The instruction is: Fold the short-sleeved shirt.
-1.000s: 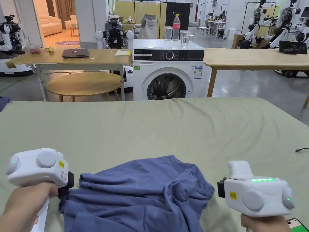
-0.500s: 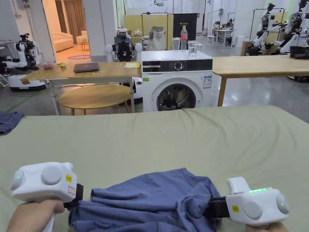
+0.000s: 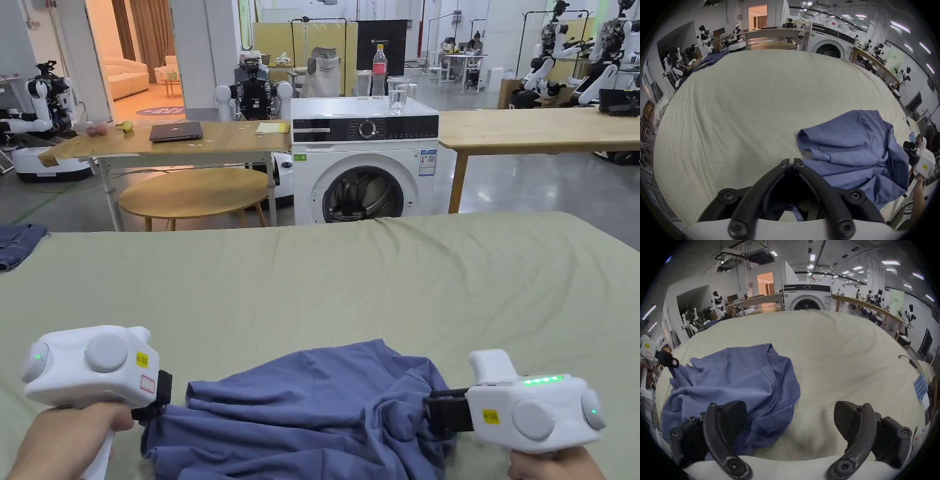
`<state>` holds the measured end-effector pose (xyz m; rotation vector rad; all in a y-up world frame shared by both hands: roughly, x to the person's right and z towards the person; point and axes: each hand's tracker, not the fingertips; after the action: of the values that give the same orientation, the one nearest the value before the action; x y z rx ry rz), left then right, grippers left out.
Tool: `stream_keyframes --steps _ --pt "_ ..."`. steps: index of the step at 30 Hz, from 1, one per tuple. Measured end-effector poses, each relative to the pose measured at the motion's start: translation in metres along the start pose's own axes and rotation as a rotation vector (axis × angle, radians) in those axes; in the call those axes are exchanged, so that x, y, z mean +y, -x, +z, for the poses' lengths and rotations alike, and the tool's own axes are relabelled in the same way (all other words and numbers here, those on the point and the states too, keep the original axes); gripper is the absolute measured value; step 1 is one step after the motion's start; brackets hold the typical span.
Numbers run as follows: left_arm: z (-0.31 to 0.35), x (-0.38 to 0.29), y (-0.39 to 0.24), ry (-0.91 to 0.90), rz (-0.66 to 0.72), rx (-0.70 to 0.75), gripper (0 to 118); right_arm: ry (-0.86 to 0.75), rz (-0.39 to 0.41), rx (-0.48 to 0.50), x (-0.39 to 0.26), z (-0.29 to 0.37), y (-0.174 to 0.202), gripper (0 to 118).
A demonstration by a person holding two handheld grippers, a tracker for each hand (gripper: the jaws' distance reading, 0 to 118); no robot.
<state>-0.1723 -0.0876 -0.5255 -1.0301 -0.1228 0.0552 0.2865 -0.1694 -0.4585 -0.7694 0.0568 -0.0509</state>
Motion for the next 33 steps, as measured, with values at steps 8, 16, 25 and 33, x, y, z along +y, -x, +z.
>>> stream_keyframes --steps 8,16,25,33 --pt "-0.003 -0.004 0.003 -0.001 -0.003 0.006 0 0.009 0.055 -0.071 -0.01 -0.007 0.014 10" --pt "0.012 -0.015 0.002 -0.067 -0.05 0.02 0 -0.06 0.002 -0.036 0.004 0.033 0.01 0" --pt "0.114 0.018 0.02 -0.358 -0.099 0.122 0 -0.314 0.045 -0.118 0.09 0.149 0.019 0" --pt "0.232 0.056 0.047 -0.598 -0.138 0.266 0 -0.529 0.01 -0.217 0.193 0.246 0.016 0"
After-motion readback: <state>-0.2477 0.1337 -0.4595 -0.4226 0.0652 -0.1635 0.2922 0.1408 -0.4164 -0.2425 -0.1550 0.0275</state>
